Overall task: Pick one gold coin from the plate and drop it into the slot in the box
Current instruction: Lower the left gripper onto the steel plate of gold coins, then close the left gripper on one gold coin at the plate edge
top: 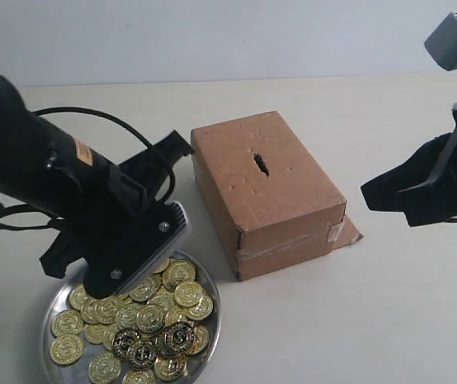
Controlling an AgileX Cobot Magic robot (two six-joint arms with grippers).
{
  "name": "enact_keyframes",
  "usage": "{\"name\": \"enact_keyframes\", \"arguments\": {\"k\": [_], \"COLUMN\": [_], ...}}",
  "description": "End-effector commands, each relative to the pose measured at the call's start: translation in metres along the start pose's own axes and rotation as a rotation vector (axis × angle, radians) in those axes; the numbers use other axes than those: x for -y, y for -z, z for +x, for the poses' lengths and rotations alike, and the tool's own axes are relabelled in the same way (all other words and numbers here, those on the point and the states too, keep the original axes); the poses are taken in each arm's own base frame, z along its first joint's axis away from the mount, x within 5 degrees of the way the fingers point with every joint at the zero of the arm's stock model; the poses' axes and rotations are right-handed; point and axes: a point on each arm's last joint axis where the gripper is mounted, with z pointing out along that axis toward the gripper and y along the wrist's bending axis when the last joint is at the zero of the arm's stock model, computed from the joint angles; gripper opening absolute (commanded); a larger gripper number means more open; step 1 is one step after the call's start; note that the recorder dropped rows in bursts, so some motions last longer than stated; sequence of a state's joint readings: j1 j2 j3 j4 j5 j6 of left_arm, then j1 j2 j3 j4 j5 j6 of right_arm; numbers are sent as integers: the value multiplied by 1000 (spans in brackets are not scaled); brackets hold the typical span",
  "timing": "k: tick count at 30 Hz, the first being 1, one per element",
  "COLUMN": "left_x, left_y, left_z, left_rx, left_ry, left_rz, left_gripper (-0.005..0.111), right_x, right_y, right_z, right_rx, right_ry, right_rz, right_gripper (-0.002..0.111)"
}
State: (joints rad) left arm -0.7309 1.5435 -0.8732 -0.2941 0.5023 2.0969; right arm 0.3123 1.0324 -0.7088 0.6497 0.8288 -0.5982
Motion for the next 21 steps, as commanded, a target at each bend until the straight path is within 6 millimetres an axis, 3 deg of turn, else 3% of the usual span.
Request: {"name": "enact_keyframes", "arguments": {"k": [1,8,12,13,18,21], "left_x": [1,7,4,5,11,10], "left_y": [-19,-42,-45,-46,-46,-47], "left_z": [3,-10,-40,-44,-53,-53], "left_rx": [31,87,127,134,158,156], "left_ry": [-92,-113,-192,-204,-235,-244], "left_rz": [175,269,277,282,333,323], "left_gripper": [0,0,2,5,55,63], "right_x": [1,-1,-2,-2,-2,-2], "right_y": [-1,2,2,2,2,2], "right_z": [0,0,1,1,1,1], "right_rx": [6,13,3,3,3,3], "right_ry": [12,12,11,11,11,11], "right_rz": [6,1,-6,-6,-6,-6], "right_gripper": [0,0,0,0,0,0]}}
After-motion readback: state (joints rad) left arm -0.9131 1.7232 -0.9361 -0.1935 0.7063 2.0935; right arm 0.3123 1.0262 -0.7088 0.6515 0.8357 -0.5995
